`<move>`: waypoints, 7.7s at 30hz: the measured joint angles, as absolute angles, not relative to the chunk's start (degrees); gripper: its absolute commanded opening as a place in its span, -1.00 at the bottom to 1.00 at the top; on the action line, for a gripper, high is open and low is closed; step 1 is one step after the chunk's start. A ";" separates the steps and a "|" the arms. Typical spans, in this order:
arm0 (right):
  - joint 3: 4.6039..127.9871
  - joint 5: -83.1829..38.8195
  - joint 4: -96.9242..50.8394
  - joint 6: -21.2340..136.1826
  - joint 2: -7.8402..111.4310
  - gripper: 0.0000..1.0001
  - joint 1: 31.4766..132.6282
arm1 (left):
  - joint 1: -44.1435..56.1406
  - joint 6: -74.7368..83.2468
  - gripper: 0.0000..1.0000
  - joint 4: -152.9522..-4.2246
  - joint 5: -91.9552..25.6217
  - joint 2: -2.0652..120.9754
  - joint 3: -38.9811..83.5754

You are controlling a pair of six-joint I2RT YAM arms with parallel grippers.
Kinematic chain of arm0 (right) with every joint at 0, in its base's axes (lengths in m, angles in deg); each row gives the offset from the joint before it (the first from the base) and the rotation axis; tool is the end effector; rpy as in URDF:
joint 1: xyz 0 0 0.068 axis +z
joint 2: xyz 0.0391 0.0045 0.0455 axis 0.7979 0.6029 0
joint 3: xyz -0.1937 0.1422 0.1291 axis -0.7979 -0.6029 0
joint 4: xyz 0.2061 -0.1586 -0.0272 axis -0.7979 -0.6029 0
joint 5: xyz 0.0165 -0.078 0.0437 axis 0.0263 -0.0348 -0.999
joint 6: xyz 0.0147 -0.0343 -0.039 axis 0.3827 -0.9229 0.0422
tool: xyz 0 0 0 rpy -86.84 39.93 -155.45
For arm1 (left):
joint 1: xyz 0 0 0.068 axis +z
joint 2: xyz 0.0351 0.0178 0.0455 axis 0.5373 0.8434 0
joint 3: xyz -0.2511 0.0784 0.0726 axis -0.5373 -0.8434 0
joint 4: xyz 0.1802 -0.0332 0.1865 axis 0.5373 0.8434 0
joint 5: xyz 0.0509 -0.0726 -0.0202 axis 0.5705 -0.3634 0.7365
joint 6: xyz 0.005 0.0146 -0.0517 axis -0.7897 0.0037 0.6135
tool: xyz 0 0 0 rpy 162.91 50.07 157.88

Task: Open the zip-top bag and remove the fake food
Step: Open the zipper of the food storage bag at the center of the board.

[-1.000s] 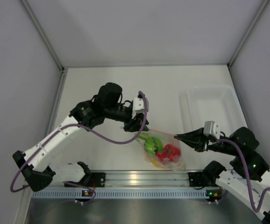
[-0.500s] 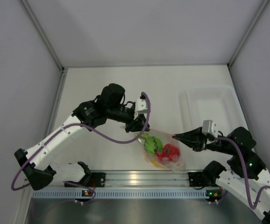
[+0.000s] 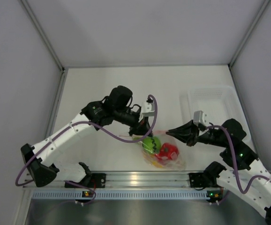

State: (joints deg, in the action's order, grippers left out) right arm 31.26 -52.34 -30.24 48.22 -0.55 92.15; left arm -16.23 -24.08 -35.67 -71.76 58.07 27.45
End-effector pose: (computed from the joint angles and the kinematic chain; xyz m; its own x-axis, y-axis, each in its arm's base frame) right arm 0.0775 0.0915 0.3567 0.0963 0.0353 -0.9947 -0.9700 0.2273 -0.0858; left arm 0.1563 -0.2175 0.3815 -0.1264 0.4429 -0.8876 0.9735 -0.1165 -0.1968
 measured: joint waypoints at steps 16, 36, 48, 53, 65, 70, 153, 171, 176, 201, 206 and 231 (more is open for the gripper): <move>30.89 -56.04 -33.60 47.94 3.84 0.07 92.15 | -19.14 -24.23 -1.00 -35.36 -68.67 56.95 27.45; 50.82 -51.66 -43.64 36.79 22.37 -1.00 94.29 | -10.99 -26.33 0.97 -34.20 -62.77 55.51 36.95; 34.12 -47.64 -41.39 36.86 23.36 -1.00 103.80 | -11.14 -18.09 0.97 -36.08 -46.40 40.87 24.58; 29.32 -44.82 -37.08 39.33 23.29 -0.79 104.61 | -11.10 -14.64 0.97 -36.63 -38.71 39.45 23.34; 29.29 -40.26 -30.37 39.41 16.34 -0.91 104.96 | -11.10 -11.07 0.91 -36.54 -37.66 36.17 17.11; 26.10 -40.19 -28.05 40.40 10.75 -0.89 104.98 | -11.10 -10.79 0.75 -36.65 -39.41 36.21 17.13; 4.05 6.69 -15.25 38.28 1.19 -1.00 142.16 | -40.69 4.55 0.28 -44.28 -26.60 48.38 8.23; 4.05 6.67 -15.33 38.56 0.98 -1.00 142.16 | -40.69 4.16 0.19 -45.31 -26.12 47.79 7.34; 4.05 6.67 -15.35 38.74 0.98 -1.00 142.16 | -40.73 4.10 0.18 -45.31 -25.42 47.79 7.34; 4.05 6.69 -15.75 39.44 0.74 -1.00 142.16 | -40.73 4.12 0.01 -48.41 -28.54 47.84 3.25; 4.05 6.69 -16.40 40.57 -0.82 -1.00 142.16 | -40.76 3.92 -0.07 -49.11 -26.60 47.84 2.86; 7.68 6.67 -22.65 42.30 -8.99 -1.00 142.16 | -40.76 -0.32 -0.99 -50.27 -18.95 46.81 3.80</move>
